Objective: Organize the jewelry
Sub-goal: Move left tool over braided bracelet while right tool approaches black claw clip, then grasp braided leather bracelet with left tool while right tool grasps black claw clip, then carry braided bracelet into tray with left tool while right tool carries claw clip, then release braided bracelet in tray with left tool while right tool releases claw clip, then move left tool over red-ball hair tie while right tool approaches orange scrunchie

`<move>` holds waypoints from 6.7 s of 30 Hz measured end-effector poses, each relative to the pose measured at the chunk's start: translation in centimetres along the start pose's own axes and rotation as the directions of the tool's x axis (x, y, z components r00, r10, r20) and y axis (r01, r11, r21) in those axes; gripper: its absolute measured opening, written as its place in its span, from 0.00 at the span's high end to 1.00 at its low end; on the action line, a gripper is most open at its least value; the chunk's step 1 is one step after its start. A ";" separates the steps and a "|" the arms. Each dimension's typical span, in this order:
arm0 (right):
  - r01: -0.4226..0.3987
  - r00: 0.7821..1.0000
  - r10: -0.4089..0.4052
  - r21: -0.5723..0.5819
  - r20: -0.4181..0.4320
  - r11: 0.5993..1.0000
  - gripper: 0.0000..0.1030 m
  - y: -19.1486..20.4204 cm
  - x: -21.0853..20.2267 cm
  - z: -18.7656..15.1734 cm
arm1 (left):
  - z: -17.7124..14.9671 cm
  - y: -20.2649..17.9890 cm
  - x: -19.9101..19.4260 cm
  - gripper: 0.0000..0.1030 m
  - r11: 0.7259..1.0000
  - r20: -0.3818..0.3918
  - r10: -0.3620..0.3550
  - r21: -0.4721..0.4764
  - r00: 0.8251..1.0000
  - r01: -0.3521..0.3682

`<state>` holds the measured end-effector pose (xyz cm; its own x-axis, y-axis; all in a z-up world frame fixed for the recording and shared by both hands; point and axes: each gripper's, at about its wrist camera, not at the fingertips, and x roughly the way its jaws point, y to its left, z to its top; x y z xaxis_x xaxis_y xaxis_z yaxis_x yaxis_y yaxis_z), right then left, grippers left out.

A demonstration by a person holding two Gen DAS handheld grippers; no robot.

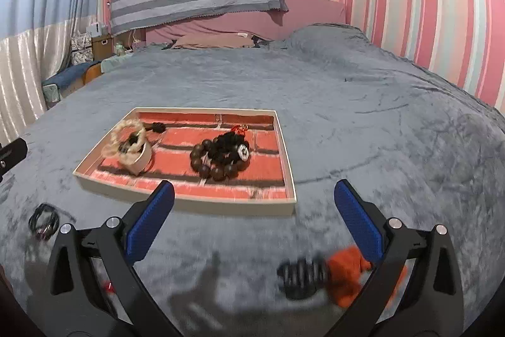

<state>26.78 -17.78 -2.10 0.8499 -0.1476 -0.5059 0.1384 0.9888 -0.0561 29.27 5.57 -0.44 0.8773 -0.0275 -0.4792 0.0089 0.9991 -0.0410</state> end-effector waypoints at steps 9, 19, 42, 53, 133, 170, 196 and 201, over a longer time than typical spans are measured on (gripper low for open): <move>0.005 0.998 -0.004 0.016 -0.056 1.000 0.04 -1.3 -1.9 -5.0 | -5.3 1.0 -1.5 0.04 1.000 -0.058 0.016 0.004 0.998 -0.016; 0.038 0.994 -0.036 0.018 -0.103 0.999 0.04 -1.8 -1.2 -7.1 | -7.7 1.7 0.0 0.04 0.999 -0.108 0.052 0.021 0.993 -0.050; 0.053 0.991 -0.045 0.064 -0.128 0.997 0.23 -3.0 2.2 -6.7 | -8.5 3.5 1.5 0.04 0.999 -0.151 0.033 -0.035 0.988 -0.039; 0.061 0.986 -0.054 0.038 -0.159 0.997 0.25 -2.3 3.5 -6.5 | -8.7 3.2 1.8 0.04 0.999 -0.166 0.038 -0.011 0.985 -0.041; -0.048 0.999 0.048 0.065 -0.001 0.997 0.55 -0.6 5.0 2.3 | 2.1 -4.0 8.4 0.88 0.989 -0.074 -0.131 0.066 0.989 0.136; -0.027 0.997 0.030 0.044 -0.077 0.999 0.37 0.8 15.6 2.7 | 1.2 -5.7 18.0 0.43 0.990 -0.077 -0.113 0.071 0.991 0.119; -0.017 0.998 0.015 0.030 0.055 0.999 0.04 -5.7 -2.6 1.7 | -1.7 -3.9 -0.8 0.08 0.997 -0.006 -0.074 -0.012 0.997 0.073; 0.022 0.999 -0.023 0.015 0.024 1.000 0.04 -7.9 -4.5 -1.1 | -3.4 -4.8 -2.9 0.08 0.998 -0.013 -0.054 0.012 0.998 0.054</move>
<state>21.31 -24.90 -0.39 0.8586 -0.1706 -0.4833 0.1651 0.9848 -0.0542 25.06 0.75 -1.80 0.8693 -0.0820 -0.4874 0.0624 0.9965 -0.0565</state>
